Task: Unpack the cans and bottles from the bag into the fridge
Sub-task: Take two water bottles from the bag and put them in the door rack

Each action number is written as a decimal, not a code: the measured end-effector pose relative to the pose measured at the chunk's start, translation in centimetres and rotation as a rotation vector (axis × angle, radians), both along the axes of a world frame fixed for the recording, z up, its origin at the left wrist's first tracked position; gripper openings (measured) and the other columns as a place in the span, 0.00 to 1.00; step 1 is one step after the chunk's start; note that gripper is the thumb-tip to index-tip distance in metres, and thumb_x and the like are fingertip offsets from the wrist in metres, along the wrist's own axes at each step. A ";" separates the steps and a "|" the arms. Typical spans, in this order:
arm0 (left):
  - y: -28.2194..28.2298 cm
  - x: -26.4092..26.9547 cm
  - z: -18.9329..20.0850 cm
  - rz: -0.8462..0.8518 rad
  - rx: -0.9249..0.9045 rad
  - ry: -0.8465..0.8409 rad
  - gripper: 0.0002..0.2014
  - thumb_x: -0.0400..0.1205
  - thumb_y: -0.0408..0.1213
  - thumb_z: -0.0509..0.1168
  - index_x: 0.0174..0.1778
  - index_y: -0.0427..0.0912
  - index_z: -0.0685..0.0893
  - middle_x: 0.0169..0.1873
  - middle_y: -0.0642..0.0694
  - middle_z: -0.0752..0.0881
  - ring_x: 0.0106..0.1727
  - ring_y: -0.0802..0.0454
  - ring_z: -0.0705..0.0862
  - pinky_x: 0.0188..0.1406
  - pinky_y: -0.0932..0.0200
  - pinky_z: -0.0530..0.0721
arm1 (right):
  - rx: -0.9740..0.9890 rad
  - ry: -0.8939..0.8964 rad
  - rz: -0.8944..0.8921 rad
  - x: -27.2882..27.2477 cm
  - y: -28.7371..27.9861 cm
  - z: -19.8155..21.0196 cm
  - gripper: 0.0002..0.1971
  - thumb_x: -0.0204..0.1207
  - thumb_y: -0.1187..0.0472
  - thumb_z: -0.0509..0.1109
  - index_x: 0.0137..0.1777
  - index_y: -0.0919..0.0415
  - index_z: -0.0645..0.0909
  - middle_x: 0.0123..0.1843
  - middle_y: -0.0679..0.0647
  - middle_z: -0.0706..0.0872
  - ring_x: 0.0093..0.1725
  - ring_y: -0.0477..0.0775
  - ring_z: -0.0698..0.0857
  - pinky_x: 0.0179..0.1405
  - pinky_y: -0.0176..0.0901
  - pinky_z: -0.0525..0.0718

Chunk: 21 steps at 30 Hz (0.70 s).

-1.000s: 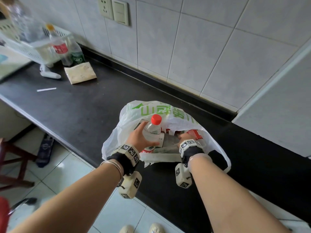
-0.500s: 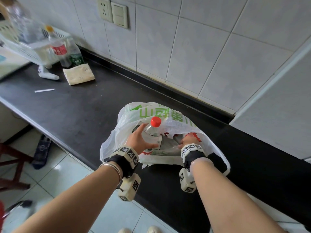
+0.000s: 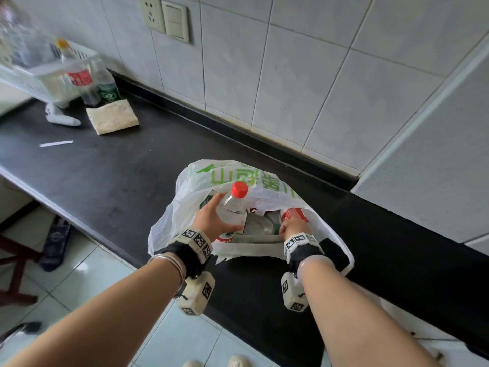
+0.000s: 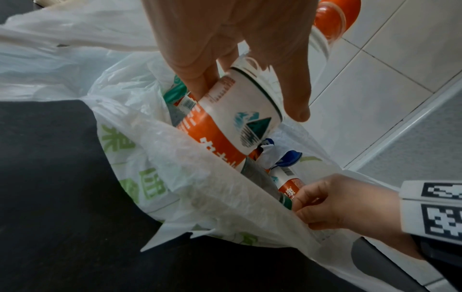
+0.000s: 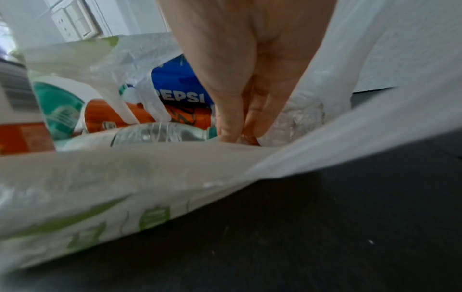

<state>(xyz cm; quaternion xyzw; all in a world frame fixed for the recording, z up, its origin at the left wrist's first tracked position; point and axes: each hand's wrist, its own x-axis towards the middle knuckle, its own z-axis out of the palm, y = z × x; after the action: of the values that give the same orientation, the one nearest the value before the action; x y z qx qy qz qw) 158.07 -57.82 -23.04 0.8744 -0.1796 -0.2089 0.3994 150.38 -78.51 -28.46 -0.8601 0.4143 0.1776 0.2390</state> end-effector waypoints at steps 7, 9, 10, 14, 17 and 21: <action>0.0 -0.3 -0.2 -0.001 -0.022 0.005 0.44 0.66 0.41 0.79 0.77 0.48 0.65 0.70 0.49 0.76 0.69 0.49 0.75 0.59 0.65 0.68 | -0.071 -0.008 0.085 1.0 0.3 1.3 0.22 0.70 0.51 0.77 0.60 0.63 0.79 0.58 0.57 0.83 0.58 0.58 0.84 0.57 0.46 0.79; 0.0 -0.2 -0.4 0.000 -0.024 -0.002 0.44 0.66 0.42 0.80 0.76 0.48 0.65 0.69 0.49 0.77 0.69 0.49 0.75 0.59 0.64 0.69 | -0.084 -0.026 0.178 0.7 0.2 1.3 0.22 0.71 0.56 0.77 0.63 0.61 0.78 0.65 0.56 0.78 0.65 0.57 0.79 0.62 0.43 0.76; 0.0 -0.2 -0.4 0.002 -0.024 -0.002 0.44 0.66 0.42 0.80 0.76 0.48 0.65 0.69 0.49 0.77 0.69 0.49 0.76 0.59 0.64 0.69 | -0.100 -0.007 0.221 0.7 0.3 1.1 0.22 0.72 0.57 0.76 0.65 0.60 0.78 0.67 0.56 0.76 0.68 0.57 0.76 0.65 0.43 0.74; 0.3 -0.1 -0.8 0.013 -0.025 -0.009 0.45 0.64 0.44 0.80 0.76 0.48 0.66 0.68 0.49 0.78 0.67 0.49 0.77 0.60 0.61 0.73 | -0.075 0.056 0.318 1.3 1.5 0.2 0.15 0.80 0.57 0.64 0.64 0.59 0.78 0.62 0.59 0.83 0.61 0.60 0.83 0.58 0.46 0.78; 0.6 0.1 -0.9 0.031 -0.039 -0.005 0.45 0.63 0.44 0.81 0.75 0.49 0.67 0.67 0.49 0.79 0.67 0.49 0.78 0.63 0.57 0.76 | -0.077 0.071 0.332 1.6 1.7 0.5 0.14 0.82 0.60 0.64 0.65 0.63 0.77 0.64 0.62 0.82 0.62 0.62 0.82 0.60 0.47 0.78; 0.8 0.3 -0.5 0.011 -0.030 -0.008 0.45 0.64 0.44 0.81 0.75 0.49 0.66 0.67 0.49 0.78 0.67 0.48 0.77 0.63 0.58 0.74 | -0.051 0.114 0.319 1.6 1.4 1.8 0.19 0.78 0.59 0.70 0.68 0.63 0.77 0.65 0.60 0.81 0.65 0.61 0.81 0.63 0.46 0.76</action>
<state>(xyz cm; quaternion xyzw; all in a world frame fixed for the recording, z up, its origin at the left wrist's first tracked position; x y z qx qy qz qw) 158.34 -57.00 -23.55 0.8701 -0.1793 -0.2006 0.4129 151.98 -77.14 -26.66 -0.9092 0.2899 0.2511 0.1621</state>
